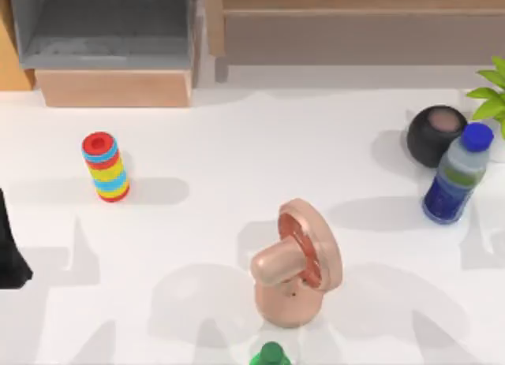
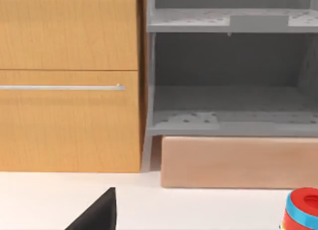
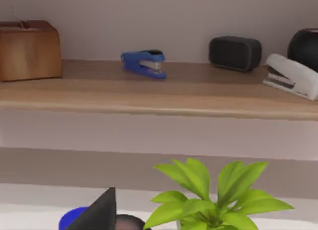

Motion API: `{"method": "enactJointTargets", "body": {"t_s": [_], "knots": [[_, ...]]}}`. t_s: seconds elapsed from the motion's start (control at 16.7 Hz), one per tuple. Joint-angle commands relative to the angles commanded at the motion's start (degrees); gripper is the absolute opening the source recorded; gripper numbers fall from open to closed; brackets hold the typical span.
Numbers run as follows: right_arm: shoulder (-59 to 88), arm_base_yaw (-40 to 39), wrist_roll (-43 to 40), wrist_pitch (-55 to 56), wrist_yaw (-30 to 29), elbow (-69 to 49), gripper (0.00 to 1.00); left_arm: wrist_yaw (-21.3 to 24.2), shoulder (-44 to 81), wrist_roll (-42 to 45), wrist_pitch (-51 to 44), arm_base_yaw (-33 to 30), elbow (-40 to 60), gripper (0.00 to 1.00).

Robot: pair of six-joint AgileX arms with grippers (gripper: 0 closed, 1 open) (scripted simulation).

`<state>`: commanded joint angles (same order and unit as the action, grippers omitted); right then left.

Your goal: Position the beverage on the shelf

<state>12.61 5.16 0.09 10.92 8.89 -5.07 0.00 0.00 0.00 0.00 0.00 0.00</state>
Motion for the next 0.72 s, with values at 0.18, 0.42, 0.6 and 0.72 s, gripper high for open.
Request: {"method": "enactJointTargets", "body": {"t_s": [0.18,0.42,0.6,0.72], "knots": [[14.59,5.69,0.05,12.00,7.48,-5.13,1.00,0.00,0.00,0.00,0.00,0.00,0.00,1.00],[40.54,15.53,0.01,31.65,17.23,-13.08,1.00,0.00,0.00,0.00,0.00,0.00,0.00,1.00],[60.97,23.83,-0.15,47.81,23.63,-18.83,1.00,0.00,0.00,0.00,0.00,0.00,0.00,1.00],[74.28,29.15,-0.19,58.40,27.32,-21.94,1.00,0.00,0.00,0.00,0.00,0.00,0.00,1.00]]}}
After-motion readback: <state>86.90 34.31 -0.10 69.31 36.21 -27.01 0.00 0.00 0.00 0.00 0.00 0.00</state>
